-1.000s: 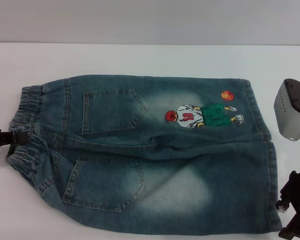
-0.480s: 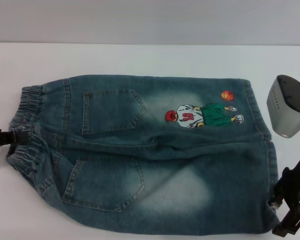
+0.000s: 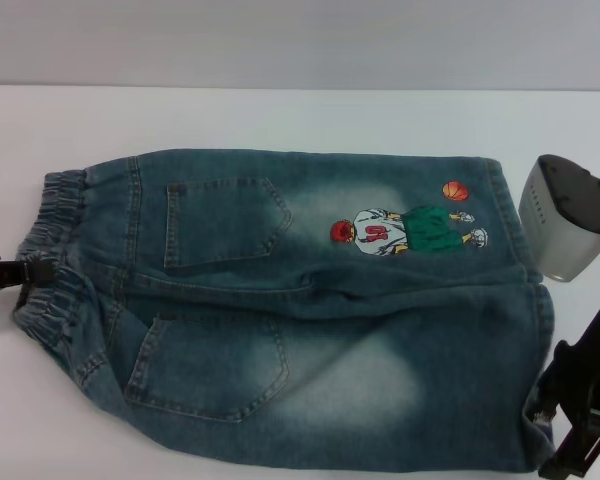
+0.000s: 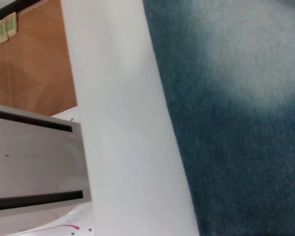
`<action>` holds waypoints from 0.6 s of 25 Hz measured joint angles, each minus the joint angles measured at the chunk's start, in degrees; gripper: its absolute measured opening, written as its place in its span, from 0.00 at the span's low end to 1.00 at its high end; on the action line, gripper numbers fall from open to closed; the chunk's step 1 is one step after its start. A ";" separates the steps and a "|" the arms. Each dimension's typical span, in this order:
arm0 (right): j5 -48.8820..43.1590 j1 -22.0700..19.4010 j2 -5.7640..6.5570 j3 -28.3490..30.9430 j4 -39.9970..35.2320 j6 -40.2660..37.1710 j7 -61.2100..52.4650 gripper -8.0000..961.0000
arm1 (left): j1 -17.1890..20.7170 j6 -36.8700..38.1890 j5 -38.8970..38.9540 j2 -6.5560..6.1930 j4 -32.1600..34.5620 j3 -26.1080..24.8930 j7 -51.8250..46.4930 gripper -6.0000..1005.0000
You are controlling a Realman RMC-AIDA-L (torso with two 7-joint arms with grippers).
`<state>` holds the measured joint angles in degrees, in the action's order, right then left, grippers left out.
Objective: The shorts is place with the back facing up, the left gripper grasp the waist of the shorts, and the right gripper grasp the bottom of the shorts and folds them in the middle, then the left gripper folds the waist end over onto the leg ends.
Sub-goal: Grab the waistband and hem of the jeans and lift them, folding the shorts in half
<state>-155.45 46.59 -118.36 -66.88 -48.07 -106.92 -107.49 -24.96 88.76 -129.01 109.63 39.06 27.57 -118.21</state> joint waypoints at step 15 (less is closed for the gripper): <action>0.42 -0.54 -0.27 -0.53 0.52 -2.30 0.01 0.74 | -0.15 0.00 -0.01 -0.04 0.13 0.08 0.00 0.04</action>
<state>-155.03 46.05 -118.63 -67.41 -47.54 -109.22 -107.48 -25.10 88.77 -129.02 109.59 39.19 27.65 -118.21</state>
